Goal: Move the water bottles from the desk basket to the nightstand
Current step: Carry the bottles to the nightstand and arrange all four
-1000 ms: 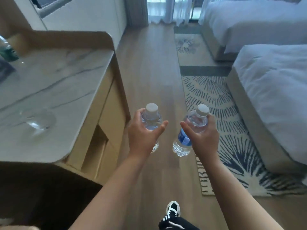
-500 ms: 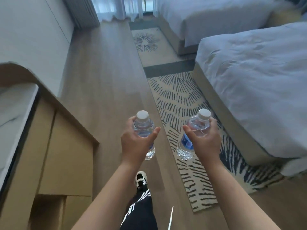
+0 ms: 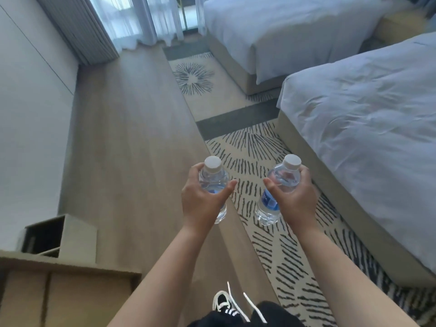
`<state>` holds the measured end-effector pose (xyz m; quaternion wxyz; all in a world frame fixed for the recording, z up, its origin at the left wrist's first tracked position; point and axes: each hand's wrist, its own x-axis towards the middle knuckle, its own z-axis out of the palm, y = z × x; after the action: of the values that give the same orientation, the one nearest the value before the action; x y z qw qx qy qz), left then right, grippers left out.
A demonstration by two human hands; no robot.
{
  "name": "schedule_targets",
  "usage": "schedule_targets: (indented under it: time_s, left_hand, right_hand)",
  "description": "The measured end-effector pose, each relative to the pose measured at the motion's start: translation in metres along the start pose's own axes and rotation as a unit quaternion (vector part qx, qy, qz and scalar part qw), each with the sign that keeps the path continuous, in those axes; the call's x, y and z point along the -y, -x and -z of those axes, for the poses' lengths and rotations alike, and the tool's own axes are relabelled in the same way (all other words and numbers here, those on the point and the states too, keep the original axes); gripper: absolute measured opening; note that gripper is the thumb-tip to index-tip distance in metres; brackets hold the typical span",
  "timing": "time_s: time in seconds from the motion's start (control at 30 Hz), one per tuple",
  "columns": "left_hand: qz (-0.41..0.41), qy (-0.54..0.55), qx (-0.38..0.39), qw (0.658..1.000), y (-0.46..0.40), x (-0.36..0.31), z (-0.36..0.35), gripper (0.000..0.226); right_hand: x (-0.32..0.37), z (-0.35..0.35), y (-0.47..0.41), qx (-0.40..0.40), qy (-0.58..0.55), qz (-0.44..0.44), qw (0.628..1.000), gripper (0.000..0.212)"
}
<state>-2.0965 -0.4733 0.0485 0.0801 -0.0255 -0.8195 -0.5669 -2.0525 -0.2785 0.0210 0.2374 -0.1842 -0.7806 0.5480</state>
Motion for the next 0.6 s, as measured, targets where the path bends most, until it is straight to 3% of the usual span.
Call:
schedule_targets:
  time_s: [0.27, 0.6]
  left_hand:
    - [0.020, -0.004, 0.022, 1.000, -0.168, 0.023, -0.072, 0.061]
    - [0.002, -0.019, 0.061, 0.998, -0.412, 0.017, -0.230, 0.062]
  right_hand:
    - [-0.025, -0.059, -0.153, -0.005, 0.000, -0.014, 1.000, 0.064]
    - [-0.057, -0.103, -0.442, 0.008, 0.015, 0.018, 1.000, 0.063]
